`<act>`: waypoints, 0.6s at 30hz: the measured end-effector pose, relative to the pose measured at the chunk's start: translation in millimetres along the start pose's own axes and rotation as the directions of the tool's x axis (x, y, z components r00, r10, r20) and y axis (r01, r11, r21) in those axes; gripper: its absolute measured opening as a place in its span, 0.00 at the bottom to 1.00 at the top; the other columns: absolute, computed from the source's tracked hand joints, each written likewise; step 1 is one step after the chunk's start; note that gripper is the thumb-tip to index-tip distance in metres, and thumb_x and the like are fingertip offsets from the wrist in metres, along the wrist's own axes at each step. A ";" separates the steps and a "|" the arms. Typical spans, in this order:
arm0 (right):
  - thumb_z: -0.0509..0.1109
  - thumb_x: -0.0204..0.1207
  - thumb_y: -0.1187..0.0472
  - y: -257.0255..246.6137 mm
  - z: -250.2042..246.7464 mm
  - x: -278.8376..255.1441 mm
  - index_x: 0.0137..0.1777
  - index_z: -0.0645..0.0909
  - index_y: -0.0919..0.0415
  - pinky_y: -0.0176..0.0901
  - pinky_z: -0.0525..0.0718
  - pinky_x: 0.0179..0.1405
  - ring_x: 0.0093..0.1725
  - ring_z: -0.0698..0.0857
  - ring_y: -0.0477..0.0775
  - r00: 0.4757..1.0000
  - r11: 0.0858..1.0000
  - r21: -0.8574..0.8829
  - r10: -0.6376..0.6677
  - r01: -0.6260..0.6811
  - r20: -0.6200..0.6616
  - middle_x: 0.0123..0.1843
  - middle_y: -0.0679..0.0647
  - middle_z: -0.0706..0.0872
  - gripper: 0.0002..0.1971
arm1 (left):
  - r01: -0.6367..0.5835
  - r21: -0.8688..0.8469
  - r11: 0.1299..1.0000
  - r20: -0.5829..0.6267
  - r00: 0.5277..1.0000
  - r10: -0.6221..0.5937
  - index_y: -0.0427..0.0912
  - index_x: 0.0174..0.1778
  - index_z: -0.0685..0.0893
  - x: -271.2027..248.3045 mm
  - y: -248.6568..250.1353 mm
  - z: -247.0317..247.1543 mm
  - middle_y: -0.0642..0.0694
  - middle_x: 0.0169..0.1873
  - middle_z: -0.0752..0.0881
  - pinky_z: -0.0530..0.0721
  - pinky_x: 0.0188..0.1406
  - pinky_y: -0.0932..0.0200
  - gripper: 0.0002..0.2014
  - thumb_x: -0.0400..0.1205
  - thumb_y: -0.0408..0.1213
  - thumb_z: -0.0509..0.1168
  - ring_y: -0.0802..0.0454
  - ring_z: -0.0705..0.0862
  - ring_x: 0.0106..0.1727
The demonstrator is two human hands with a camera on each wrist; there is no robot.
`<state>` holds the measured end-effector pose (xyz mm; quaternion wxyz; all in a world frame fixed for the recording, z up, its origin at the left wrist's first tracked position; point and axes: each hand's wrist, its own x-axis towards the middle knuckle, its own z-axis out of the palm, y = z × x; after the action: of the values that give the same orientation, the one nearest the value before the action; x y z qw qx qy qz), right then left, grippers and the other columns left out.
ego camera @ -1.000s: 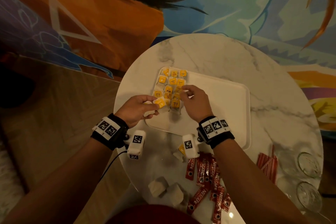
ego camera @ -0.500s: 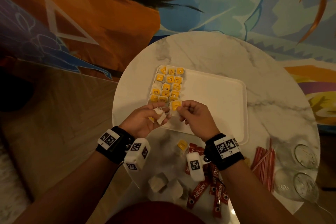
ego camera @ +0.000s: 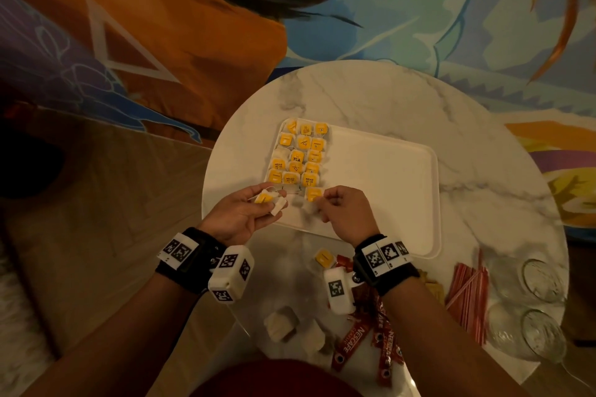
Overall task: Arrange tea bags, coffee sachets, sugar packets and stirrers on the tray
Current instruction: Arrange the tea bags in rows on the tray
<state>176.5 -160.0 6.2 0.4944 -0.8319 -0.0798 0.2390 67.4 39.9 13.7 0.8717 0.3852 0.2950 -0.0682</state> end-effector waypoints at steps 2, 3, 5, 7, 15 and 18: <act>0.76 0.77 0.59 -2.8 7.4 3.4 0.39 0.83 0.53 0.45 0.85 0.33 0.30 0.90 0.50 0.999 0.999 -0.044 0.030 -0.030 0.012 0.33 0.51 0.91 0.06 | -0.001 0.010 1.000 -0.022 1.000 0.001 0.36 0.73 0.78 -0.7 0.2 -0.9 0.37 0.64 0.88 0.91 0.51 0.54 0.21 0.84 0.18 0.59 0.41 0.88 0.62; 0.75 0.77 0.58 -2.7 11.0 6.4 0.39 0.83 0.52 0.47 0.87 0.34 0.30 0.90 0.51 0.999 0.996 -0.080 0.044 -0.044 0.005 0.33 0.51 0.92 0.06 | -0.002 0.022 1.000 -0.028 1.000 0.002 0.37 0.72 0.79 -1.2 -0.2 -0.3 0.38 0.63 0.89 0.91 0.50 0.55 0.20 0.84 0.19 0.61 0.43 0.89 0.61; 0.74 0.76 0.55 -2.8 16.1 13.6 0.38 0.83 0.51 0.50 0.90 0.41 0.35 0.91 0.53 0.999 0.979 -0.201 0.043 -0.045 -0.015 0.34 0.51 0.92 0.06 | -0.005 0.068 0.998 -0.038 0.999 0.007 0.38 0.69 0.81 -1.6 -1.8 1.5 0.41 0.59 0.90 0.91 0.48 0.57 0.18 0.83 0.21 0.64 0.48 0.90 0.58; 0.72 0.76 0.51 -1.3 18.3 20.6 0.39 0.83 0.52 0.51 0.88 0.47 0.44 0.89 0.55 0.999 0.928 -0.372 0.023 -0.032 -0.030 0.41 0.51 0.91 0.07 | -0.006 0.098 0.995 -0.053 0.999 0.011 0.39 0.66 0.82 -1.0 -3.8 3.4 0.43 0.57 0.91 0.90 0.46 0.60 0.17 0.82 0.23 0.66 0.51 0.91 0.54; 0.72 0.79 0.46 -22.7 12.0 7.4 0.45 0.86 0.48 0.50 0.88 0.48 0.43 0.89 0.48 0.992 0.972 -0.212 -0.088 0.105 0.088 0.41 0.45 0.90 0.07 | -0.053 0.248 0.967 -0.091 0.993 0.077 0.40 0.59 0.85 3.2 -9.8 7.3 0.46 0.41 0.90 0.82 0.39 0.63 0.13 0.80 0.25 0.71 0.54 0.87 0.41; 0.72 0.83 0.55 -33.9 12.7 -8.1 0.51 0.91 0.54 0.39 0.86 0.36 0.34 0.86 0.42 0.953 0.987 0.027 -0.158 0.157 0.260 0.35 0.42 0.90 0.07 | -0.065 0.289 0.955 -0.076 0.993 0.091 0.41 0.58 0.86 4.3 -9.8 10.0 0.47 0.40 0.89 0.78 0.38 0.62 0.12 0.80 0.26 0.72 0.55 0.86 0.39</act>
<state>166.9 -136.1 32.9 0.4994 -0.7827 -0.2096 0.3067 72.1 26.5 10.4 0.7949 0.5213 0.3048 -0.0585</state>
